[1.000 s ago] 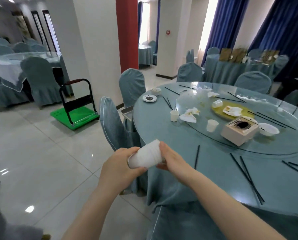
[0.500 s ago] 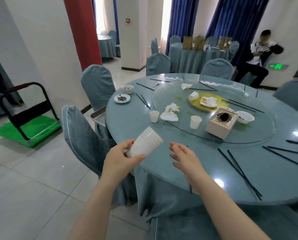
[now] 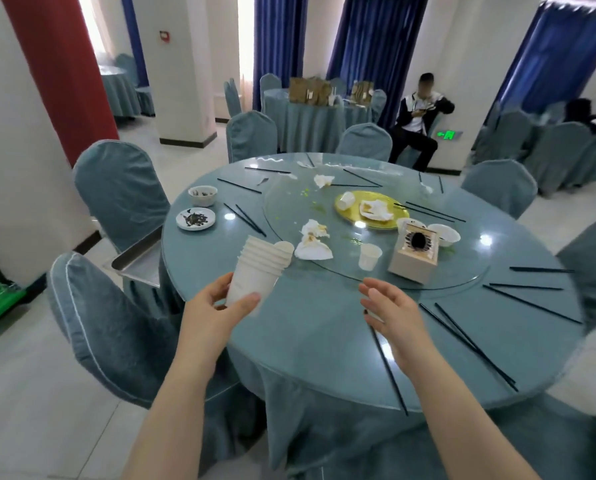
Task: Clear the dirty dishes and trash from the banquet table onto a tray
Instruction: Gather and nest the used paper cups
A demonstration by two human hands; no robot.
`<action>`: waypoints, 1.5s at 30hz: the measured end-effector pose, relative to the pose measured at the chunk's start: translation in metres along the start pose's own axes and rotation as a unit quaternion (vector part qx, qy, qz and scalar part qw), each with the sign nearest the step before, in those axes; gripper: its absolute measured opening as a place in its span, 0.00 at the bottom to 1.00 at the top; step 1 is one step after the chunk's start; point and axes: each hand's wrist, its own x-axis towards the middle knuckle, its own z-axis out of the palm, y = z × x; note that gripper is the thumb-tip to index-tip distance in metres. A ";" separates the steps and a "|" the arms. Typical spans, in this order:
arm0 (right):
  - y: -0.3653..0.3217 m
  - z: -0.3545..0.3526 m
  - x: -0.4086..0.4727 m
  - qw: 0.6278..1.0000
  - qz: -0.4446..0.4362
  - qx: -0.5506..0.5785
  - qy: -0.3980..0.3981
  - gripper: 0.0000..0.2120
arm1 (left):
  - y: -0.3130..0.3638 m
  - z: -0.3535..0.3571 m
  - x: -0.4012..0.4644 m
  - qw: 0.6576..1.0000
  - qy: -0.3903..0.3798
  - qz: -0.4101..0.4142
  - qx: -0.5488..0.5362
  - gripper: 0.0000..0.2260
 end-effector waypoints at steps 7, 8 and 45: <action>-0.001 0.014 0.033 0.999 -0.007 -0.009 0.041 0.08 | -0.002 -0.031 0.046 0.998 0.005 -0.017 -0.053 0.15; 0.000 0.013 0.042 0.999 -0.006 -0.010 0.048 0.08 | -0.002 -0.032 0.053 0.998 0.003 -0.020 -0.055 0.14; 0.082 0.051 0.393 0.886 -0.068 -0.458 -0.009 0.31 | -0.084 0.042 0.382 0.990 0.030 -0.136 0.021 0.19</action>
